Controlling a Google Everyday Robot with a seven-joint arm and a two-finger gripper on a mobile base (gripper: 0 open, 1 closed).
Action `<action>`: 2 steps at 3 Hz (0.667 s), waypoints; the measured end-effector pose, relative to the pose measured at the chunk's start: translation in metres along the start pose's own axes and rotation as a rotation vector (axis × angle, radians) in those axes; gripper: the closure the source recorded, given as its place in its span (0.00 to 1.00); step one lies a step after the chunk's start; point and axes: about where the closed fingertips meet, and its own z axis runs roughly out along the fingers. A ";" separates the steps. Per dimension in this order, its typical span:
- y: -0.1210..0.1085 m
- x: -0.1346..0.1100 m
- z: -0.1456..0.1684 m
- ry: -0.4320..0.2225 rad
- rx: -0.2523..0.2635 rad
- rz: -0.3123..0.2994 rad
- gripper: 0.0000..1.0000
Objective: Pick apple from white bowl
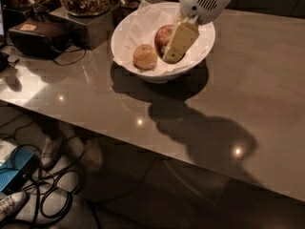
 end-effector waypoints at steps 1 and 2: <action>0.040 -0.025 -0.023 -0.020 -0.012 -0.105 1.00; 0.078 -0.051 -0.035 -0.039 -0.021 -0.211 1.00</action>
Offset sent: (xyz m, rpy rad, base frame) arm -0.1223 0.0747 0.0644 -0.0074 -0.0930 0.3350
